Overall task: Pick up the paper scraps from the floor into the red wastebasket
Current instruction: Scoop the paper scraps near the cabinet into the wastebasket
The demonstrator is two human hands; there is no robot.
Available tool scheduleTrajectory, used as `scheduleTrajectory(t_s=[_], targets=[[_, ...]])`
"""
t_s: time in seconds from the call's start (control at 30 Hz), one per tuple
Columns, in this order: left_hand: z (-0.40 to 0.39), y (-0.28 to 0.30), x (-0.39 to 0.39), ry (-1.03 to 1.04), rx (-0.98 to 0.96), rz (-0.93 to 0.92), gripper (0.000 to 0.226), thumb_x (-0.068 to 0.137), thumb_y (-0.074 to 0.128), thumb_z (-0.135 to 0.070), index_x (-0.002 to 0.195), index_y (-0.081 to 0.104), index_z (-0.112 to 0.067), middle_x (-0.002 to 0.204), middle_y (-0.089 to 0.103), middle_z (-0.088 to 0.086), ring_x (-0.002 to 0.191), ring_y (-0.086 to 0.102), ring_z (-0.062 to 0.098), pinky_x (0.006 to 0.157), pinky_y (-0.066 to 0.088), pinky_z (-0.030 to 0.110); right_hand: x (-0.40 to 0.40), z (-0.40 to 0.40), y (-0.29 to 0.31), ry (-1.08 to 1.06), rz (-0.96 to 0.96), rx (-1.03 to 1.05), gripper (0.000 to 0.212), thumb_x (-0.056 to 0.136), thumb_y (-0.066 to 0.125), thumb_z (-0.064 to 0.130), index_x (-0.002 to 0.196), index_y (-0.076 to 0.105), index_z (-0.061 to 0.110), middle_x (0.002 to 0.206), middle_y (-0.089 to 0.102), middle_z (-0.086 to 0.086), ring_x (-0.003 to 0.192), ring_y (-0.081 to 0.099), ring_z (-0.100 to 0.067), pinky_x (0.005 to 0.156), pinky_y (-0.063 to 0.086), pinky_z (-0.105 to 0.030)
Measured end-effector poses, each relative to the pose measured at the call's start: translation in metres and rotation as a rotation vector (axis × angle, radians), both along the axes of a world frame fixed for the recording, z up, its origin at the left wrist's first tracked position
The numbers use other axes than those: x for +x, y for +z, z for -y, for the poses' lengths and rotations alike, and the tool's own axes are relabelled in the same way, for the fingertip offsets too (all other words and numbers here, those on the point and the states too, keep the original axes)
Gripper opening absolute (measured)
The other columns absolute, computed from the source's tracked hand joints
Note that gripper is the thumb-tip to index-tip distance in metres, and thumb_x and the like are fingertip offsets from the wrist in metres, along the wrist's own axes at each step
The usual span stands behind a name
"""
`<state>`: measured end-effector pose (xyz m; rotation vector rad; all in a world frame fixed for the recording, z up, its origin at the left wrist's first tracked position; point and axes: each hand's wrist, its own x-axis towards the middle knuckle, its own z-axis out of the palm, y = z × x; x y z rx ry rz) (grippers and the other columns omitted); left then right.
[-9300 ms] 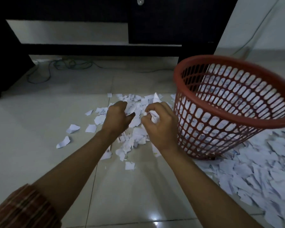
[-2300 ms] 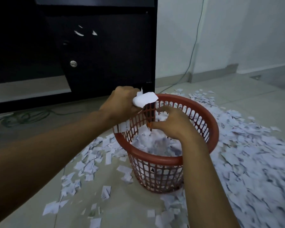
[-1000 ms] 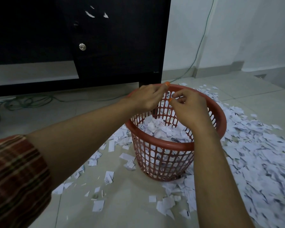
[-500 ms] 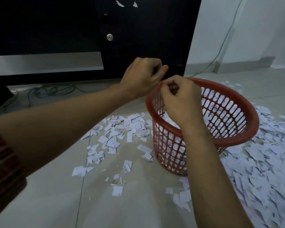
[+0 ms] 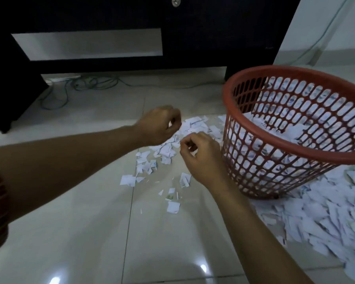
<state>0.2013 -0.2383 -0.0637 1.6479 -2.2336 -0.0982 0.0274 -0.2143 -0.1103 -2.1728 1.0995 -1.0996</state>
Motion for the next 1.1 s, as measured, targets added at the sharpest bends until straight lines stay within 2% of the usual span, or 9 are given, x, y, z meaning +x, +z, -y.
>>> scheduleTrajectory(t_s=[0.1, 0.2, 0.27, 0.37, 0.43, 0.57, 0.8, 0.93, 1.1], targets=[[-0.016, -0.029, 0.009, -0.028, 0.134, 0.042, 0.016, 0.097, 0.050, -0.025, 0.102, 0.060, -0.014, 0.101, 0.060, 0.005, 0.087, 0.056, 0.017, 0.074, 0.045, 0.030, -0.002, -0.007, -0.043, -0.042, -0.119, 0.156, 0.010, 0.088, 0.062, 0.021, 0.096, 0.066, 0.016, 0.097, 0.058, 0.001, 0.092, 0.055, -0.014, 0.078, 0.046, -0.028], [-0.033, -0.056, 0.016, -0.050, 0.260, 0.100, 0.020, 0.097, 0.051, -0.028, 0.112, 0.058, -0.017, 0.111, 0.057, 0.004, 0.097, 0.055, 0.020, 0.081, 0.045, 0.032, 0.001, -0.023, -0.082, -0.090, -0.311, 0.288, 0.047, 0.090, 0.061, 0.045, 0.128, 0.054, 0.018, 0.135, 0.049, -0.007, 0.128, 0.041, -0.026, 0.101, 0.034, -0.034], [-0.045, -0.072, 0.024, -0.067, 0.339, 0.148, 0.023, 0.097, 0.049, -0.028, 0.117, 0.056, -0.018, 0.116, 0.055, 0.005, 0.104, 0.054, 0.022, 0.086, 0.046, 0.034, 0.009, -0.040, -0.106, -0.042, -0.532, 0.438, 0.077, 0.090, 0.043, 0.065, 0.152, 0.021, 0.024, 0.161, 0.008, -0.010, 0.147, 0.006, -0.033, 0.116, 0.014, -0.047], [-0.062, -0.090, 0.038, -0.070, 0.445, 0.228, 0.026, 0.098, 0.047, -0.025, 0.123, 0.051, -0.019, 0.122, 0.049, 0.004, 0.111, 0.050, 0.023, 0.089, 0.044, 0.034, 0.021, -0.075, -0.142, 0.101, -0.793, 0.403, 0.081, 0.087, 0.015, 0.076, 0.150, -0.017, 0.036, 0.155, -0.034, -0.001, 0.141, -0.032, -0.033, 0.113, -0.012, -0.060], [-0.070, -0.097, 0.048, -0.060, 0.489, 0.256, 0.027, 0.099, 0.045, -0.023, 0.125, 0.049, -0.019, 0.124, 0.047, 0.004, 0.111, 0.049, 0.024, 0.090, 0.043, 0.034, 0.025, -0.096, -0.165, 0.192, -0.836, 0.295, 0.075, 0.090, 0.011, 0.073, 0.152, -0.008, 0.036, 0.158, -0.025, -0.002, 0.144, -0.024, -0.034, 0.111, -0.012, -0.063], [-0.077, -0.103, 0.065, -0.028, 0.504, 0.266, 0.028, 0.098, 0.045, -0.022, 0.125, 0.048, -0.018, 0.125, 0.046, 0.005, 0.110, 0.048, 0.025, 0.091, 0.043, 0.037, 0.032, -0.095, -0.184, 0.227, -0.910, 0.172, 0.070, 0.095, 0.012, 0.068, 0.150, 0.030, 0.028, 0.159, 0.022, -0.007, 0.146, 0.016, -0.037, 0.107, 0.007, -0.066], [-0.081, -0.110, 0.077, 0.035, 0.563, 0.301, 0.029, 0.097, 0.045, -0.024, 0.126, 0.045, -0.017, 0.123, 0.044, 0.006, 0.109, 0.048, 0.029, 0.090, 0.043, 0.038, 0.050, -0.028, -0.177, 0.172, -0.910, 0.194, 0.082, 0.086, 0.003, 0.075, 0.153, -0.007, 0.030, 0.160, -0.020, 0.004, 0.144, -0.028, -0.024, 0.104, -0.027, -0.059], [-0.077, -0.114, 0.070, -0.006, 0.625, 0.230, 0.026, 0.098, 0.047, -0.023, 0.122, 0.049, -0.015, 0.119, 0.049, 0.005, 0.102, 0.054, 0.024, 0.088, 0.045, 0.035, 0.043, -0.012, -0.164, 0.065, -0.803, 0.214, 0.077, 0.090, 0.007, 0.071, 0.154, -0.002, 0.030, 0.161, -0.014, 0.004, 0.145, -0.024, -0.025, 0.108, -0.020, -0.060], [-0.074, -0.128, 0.048, -0.176, 0.741, 0.186, 0.017, 0.096, 0.050, -0.020, 0.109, 0.061, -0.016, 0.107, 0.061, 0.000, 0.084, 0.053, 0.010, 0.068, 0.036, 0.010, 0.003, -0.046, -0.165, -0.128, -0.637, 0.180, 0.070, 0.094, 0.015, 0.065, 0.155, 0.011, 0.029, 0.163, -0.003, -0.001, 0.148, -0.012, -0.026, 0.114, -0.008, -0.058]])
